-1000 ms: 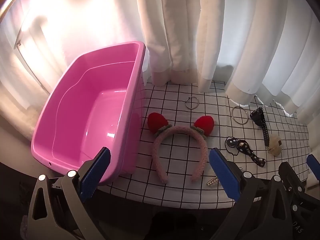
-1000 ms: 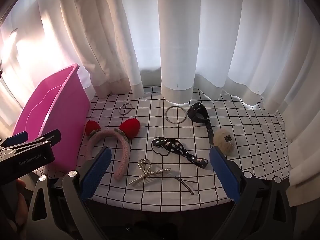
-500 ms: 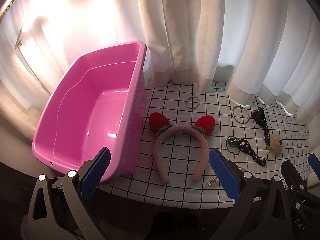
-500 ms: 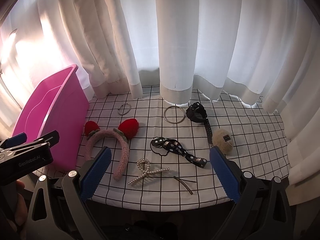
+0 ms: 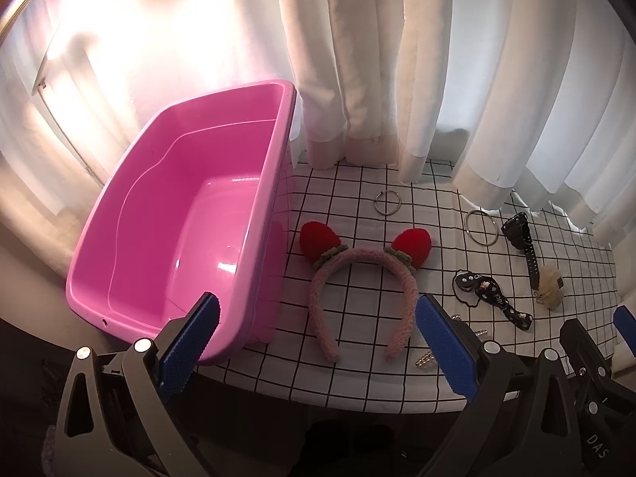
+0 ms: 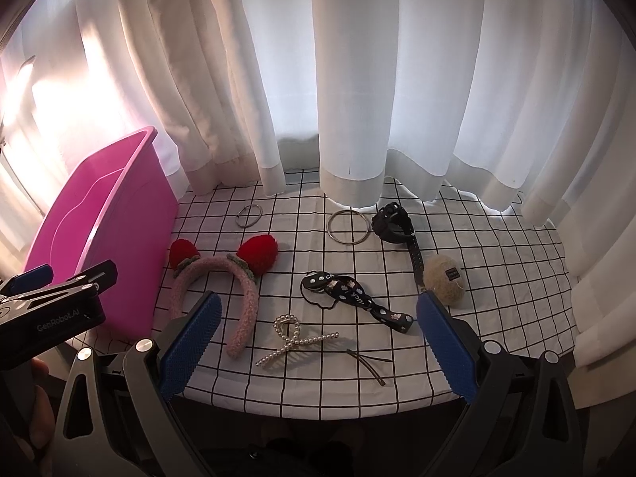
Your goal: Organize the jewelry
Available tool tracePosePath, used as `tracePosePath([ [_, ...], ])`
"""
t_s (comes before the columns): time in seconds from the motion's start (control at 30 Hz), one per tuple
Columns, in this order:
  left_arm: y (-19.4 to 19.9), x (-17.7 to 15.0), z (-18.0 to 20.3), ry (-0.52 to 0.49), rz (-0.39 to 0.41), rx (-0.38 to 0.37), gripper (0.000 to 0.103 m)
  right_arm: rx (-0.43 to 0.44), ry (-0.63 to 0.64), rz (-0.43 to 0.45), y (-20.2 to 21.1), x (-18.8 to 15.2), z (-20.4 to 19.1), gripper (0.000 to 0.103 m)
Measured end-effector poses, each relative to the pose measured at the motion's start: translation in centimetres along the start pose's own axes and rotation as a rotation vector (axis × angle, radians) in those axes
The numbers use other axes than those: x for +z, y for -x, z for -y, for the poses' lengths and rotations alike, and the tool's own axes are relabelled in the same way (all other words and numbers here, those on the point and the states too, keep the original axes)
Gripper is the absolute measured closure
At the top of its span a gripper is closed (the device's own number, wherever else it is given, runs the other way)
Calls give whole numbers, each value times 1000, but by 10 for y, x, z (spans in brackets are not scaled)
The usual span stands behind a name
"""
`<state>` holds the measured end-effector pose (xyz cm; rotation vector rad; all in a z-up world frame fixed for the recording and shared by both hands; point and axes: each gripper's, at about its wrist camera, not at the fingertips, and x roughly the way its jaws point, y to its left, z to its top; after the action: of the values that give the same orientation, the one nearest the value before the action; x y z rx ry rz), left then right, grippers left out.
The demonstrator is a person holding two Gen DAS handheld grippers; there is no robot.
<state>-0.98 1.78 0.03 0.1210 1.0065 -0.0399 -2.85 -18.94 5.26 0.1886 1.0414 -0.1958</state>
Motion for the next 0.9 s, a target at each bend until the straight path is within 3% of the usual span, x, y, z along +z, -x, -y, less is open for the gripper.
tracePosePath([
  [0.67,5,-3,0,5,8,6,6,5,1,12,5,-1,2,9],
  [0.9,-1,-10,6,-5,-9,10,6,11,-36,13,6,-7,19,9],
])
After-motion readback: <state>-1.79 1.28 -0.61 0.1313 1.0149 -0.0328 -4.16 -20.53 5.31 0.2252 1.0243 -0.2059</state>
